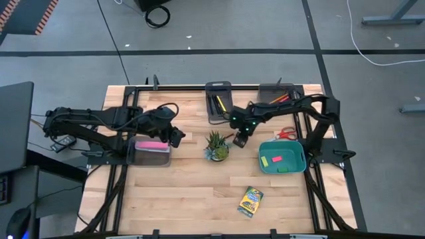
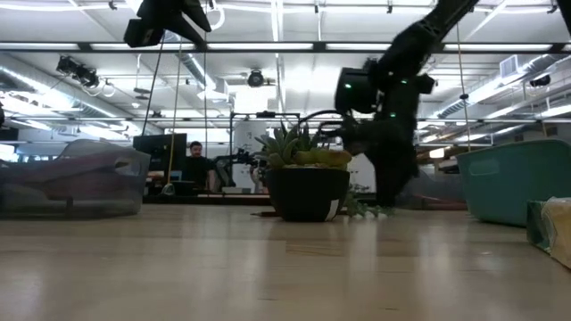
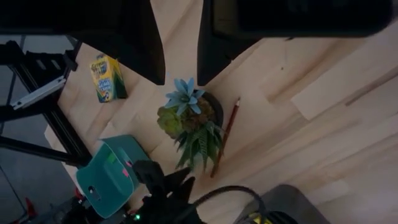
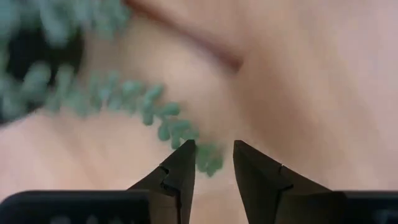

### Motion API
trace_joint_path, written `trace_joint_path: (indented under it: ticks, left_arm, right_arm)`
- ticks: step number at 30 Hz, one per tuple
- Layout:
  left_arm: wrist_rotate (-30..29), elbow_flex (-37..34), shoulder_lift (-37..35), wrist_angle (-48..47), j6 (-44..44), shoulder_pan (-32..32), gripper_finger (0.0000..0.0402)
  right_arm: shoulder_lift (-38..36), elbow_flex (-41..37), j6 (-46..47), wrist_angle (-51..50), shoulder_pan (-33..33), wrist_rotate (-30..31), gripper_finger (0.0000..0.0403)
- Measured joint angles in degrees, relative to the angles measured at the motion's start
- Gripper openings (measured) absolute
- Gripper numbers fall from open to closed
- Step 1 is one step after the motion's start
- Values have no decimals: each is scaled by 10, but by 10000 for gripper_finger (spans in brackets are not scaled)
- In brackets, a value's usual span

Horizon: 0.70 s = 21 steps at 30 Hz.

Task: Sort crayons/erasers/pens/pencils in bins
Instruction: Put the brown pencil into the right black bin

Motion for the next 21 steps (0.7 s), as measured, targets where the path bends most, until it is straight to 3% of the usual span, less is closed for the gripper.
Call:
trace_joint_path:
  ticks: [4,10,12,17,21]
  left_arm:
    - [0,0,0,-1,0,-5,98]
    - [-1,0,0,0,1,-4,96]
    - [-1,0,0,0,4,-3,96]
    - [-1,0,0,0,11,-3,94]
    - [-1,0,0,2,7,-4,94]
  right_arm:
    - [-57,-67,79,58,-20,-56,115]
    - [-143,-123,172,154,-39,-42,115]
    - [-146,-139,195,195,-42,-61,115]
    - [-119,-173,260,357,-40,-184,115]
    - [-90,-173,277,355,-45,-164,110]
